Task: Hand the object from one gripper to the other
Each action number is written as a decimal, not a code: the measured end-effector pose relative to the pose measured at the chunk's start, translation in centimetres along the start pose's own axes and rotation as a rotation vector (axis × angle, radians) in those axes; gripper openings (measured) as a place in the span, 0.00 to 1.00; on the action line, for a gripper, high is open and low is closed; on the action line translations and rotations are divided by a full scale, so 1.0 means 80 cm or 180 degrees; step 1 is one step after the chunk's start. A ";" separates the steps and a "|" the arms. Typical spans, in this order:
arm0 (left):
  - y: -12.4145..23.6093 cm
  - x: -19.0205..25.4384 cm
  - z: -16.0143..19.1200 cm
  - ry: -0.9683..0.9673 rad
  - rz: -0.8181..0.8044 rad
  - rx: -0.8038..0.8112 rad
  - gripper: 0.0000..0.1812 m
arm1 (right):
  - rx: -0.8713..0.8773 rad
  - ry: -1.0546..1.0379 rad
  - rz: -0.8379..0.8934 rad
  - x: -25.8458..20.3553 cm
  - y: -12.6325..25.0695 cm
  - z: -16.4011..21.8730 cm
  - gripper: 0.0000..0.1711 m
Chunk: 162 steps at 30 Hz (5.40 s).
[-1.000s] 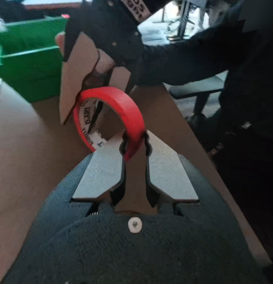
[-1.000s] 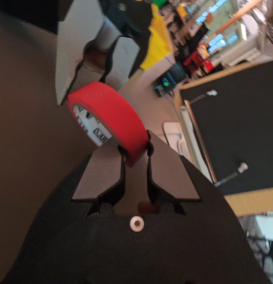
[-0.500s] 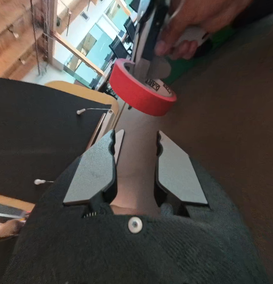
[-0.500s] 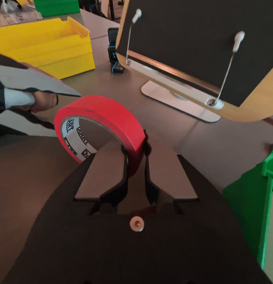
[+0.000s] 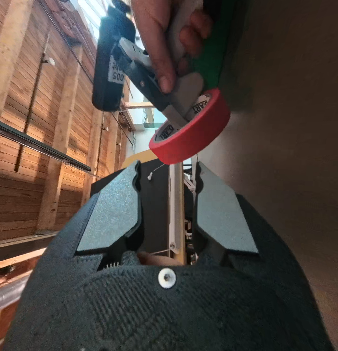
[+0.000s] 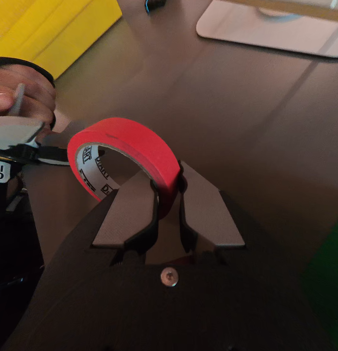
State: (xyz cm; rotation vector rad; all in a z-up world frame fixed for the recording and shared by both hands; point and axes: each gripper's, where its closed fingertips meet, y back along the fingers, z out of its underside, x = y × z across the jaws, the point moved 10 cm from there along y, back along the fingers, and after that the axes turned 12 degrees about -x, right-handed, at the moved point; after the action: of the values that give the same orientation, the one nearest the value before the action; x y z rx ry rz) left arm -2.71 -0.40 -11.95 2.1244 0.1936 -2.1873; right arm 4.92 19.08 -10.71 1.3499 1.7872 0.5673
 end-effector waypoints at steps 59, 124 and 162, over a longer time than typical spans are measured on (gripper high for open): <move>-0.034 -0.024 0.116 0.6460 0.3574 0.1069 0.23 | 0.0844 0.4752 0.3902 -0.153 -0.050 0.012 0.18; -0.003 -0.045 0.053 0.2696 0.1019 0.0386 0.14 | 0.1783 0.0614 -0.0630 -0.036 0.070 -0.026 0.45; -0.049 -0.035 0.112 0.6873 0.3931 0.1402 0.39 | 0.0911 0.4566 0.4416 -0.126 -0.023 0.006 0.14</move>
State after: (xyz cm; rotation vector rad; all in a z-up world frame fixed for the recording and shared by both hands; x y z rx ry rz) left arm -12.08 2.08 -8.81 2.3456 -1.0972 1.0143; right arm 5.28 8.97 -9.02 2.6550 1.4634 2.5733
